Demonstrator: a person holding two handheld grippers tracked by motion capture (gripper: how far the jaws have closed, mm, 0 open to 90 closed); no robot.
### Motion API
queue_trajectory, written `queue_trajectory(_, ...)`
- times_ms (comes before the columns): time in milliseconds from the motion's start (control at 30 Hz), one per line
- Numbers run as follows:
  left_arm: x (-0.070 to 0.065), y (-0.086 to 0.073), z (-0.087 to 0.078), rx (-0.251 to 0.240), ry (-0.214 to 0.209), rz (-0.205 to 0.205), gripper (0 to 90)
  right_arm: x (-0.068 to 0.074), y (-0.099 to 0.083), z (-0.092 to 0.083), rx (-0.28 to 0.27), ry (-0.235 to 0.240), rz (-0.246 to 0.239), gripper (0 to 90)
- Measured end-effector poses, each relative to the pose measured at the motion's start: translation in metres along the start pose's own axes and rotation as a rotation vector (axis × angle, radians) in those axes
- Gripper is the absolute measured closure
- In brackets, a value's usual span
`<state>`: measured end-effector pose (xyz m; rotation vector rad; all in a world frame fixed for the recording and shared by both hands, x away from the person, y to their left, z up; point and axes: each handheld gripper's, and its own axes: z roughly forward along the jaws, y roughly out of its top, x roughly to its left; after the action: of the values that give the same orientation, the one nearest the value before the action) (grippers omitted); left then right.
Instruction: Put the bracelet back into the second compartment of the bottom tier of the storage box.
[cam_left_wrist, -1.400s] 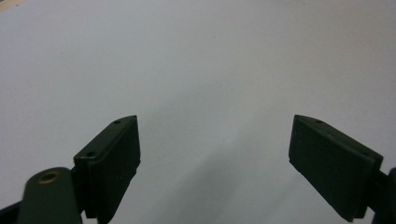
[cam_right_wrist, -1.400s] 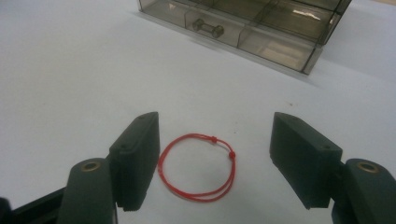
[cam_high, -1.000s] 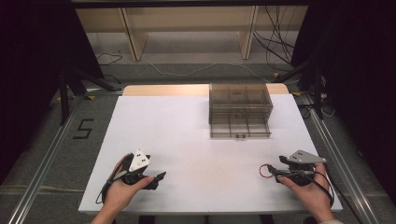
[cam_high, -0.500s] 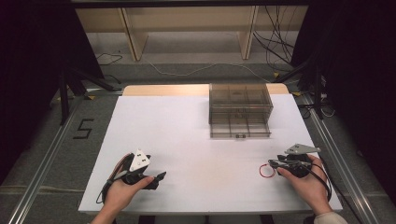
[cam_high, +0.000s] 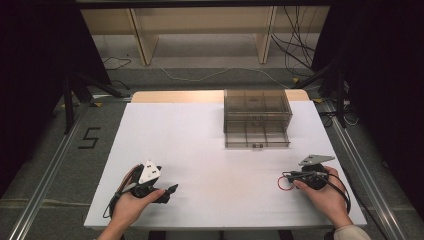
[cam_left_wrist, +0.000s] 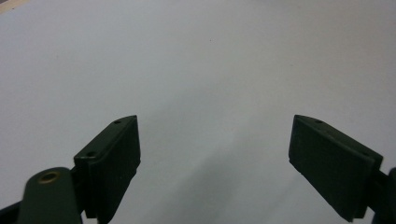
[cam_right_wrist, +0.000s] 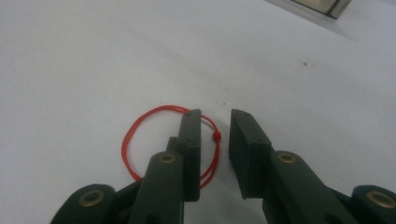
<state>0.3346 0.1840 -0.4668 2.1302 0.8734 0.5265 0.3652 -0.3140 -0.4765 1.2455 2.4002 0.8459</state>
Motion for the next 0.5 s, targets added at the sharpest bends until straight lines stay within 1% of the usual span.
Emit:
queue_trajectory(67,-0.0001,0.0000,0.0002,0.000,0.000,-0.001,16.5,-0.0004,-0.0001,-0.0002,0.001,0.000,0.000,76.3)
queue_trajectory(100,-0.0001,-0.0001,0.0003,0.000,-0.001,-0.001,16.5,-0.0010,-0.0004,-0.0002,0.002,-0.004,0.001,78.8)
queue_trajectory(200,-0.0002,0.0000,0.0006,-0.002,-0.002,-0.001,16.5,-0.0013,-0.0008,0.0002,-0.004,-0.001,0.005,81.1)
queue_trajectory(333,-0.0005,-0.0003,0.0012,-0.003,-0.002,-0.002,16.6,-0.0011,-0.0013,0.0010,-0.008,0.007,0.017,86.8)
queue_trajectory(467,-0.0015,-0.0006,0.0021,-0.001,-0.007,-0.005,16.6,-0.0018,-0.0017,0.0008,-0.010,0.008,0.031,88.0)
queue_trajectory(500,-0.0014,-0.0007,0.0021,0.003,-0.007,0.000,16.6,-0.0018,-0.0017,0.0008,-0.010,0.008,0.031,88.0)
